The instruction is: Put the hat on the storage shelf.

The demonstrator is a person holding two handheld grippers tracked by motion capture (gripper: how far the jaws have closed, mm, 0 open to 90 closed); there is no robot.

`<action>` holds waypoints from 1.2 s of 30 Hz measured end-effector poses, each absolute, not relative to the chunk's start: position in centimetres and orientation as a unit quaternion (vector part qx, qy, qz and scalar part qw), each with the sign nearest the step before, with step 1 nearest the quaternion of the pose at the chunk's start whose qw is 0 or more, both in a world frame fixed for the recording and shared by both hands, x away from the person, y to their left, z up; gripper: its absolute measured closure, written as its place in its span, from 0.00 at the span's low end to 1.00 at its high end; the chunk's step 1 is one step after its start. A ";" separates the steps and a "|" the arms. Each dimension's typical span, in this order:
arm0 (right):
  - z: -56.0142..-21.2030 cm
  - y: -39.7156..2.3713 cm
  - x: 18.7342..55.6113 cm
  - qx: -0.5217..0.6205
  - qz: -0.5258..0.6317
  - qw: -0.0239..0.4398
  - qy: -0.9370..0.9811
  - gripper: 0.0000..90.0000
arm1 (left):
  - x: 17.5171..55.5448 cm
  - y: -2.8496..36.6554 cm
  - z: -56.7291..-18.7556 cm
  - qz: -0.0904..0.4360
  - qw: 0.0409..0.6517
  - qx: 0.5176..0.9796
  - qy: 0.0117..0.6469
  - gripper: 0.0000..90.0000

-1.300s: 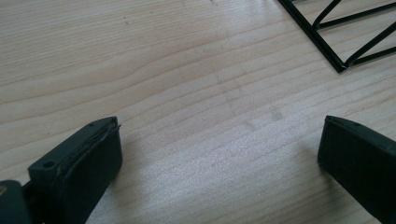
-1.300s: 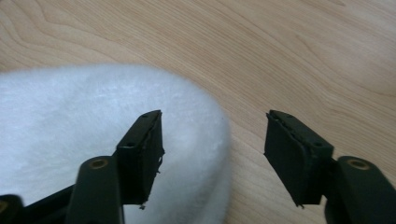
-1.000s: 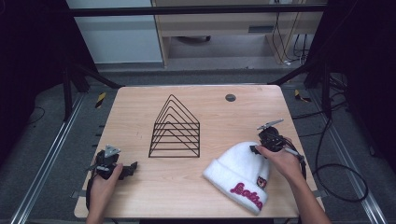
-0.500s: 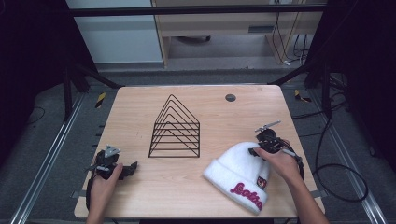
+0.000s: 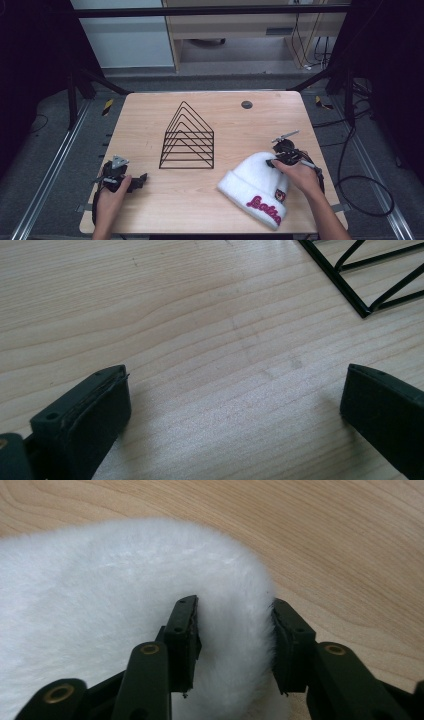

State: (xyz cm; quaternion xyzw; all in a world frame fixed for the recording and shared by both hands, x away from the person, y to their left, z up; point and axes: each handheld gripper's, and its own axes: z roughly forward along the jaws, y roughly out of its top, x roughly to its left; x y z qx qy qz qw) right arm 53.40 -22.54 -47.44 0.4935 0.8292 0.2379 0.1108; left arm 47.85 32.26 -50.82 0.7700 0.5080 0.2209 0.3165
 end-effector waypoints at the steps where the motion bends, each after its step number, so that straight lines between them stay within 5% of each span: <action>1: -47.5 -22.5 53.4 0.495 0.237 0.111 0.829 0.73 | 47.9 32.3 -50.8 0.221 0.317 0.770 0.508 0.00; 11: -47.3 -22.2 52.9 0.472 0.242 0.123 0.839 0.91 | 47.9 32.3 -50.8 0.221 0.316 0.770 0.508 0.00; 36: -39.3 -18.4 47.1 0.359 0.336 0.215 0.844 0.93 | 47.9 32.3 -50.8 0.221 0.316 0.770 0.508 0.00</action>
